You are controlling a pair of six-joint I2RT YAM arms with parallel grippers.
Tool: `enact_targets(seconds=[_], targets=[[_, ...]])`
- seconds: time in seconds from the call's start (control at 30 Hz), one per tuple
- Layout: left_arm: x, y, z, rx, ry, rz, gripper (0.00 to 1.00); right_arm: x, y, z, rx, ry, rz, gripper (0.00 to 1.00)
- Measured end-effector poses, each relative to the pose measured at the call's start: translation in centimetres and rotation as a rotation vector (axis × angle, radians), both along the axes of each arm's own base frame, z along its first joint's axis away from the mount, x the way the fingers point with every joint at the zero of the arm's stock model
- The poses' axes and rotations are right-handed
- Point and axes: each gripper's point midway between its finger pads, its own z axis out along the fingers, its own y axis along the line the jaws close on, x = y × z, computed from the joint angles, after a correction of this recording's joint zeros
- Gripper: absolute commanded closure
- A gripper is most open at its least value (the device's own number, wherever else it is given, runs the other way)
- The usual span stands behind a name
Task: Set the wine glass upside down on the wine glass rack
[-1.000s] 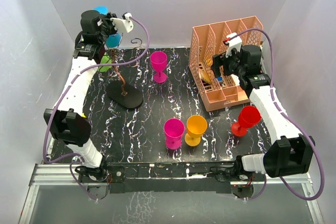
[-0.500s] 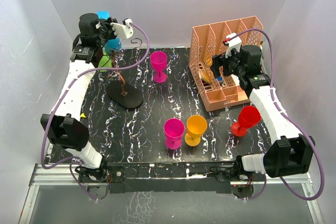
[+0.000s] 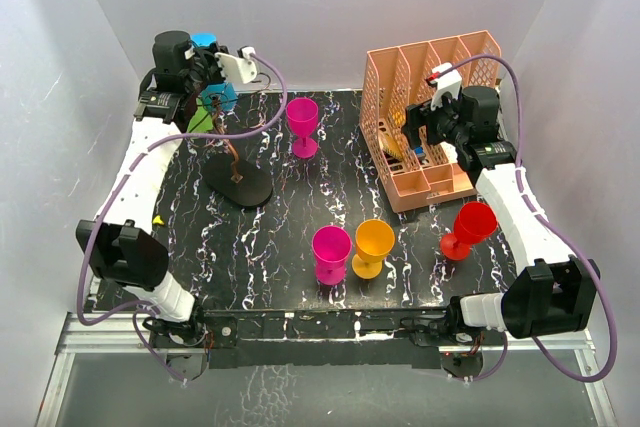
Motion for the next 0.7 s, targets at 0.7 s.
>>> enact_targets(seconds=[0.7], targets=[[-2.2,-0.9,-0.5,0.029,0.039,-0.057,1.0,-0.1,-0.3,-0.5,0.006,0.01,0.001,0.19]])
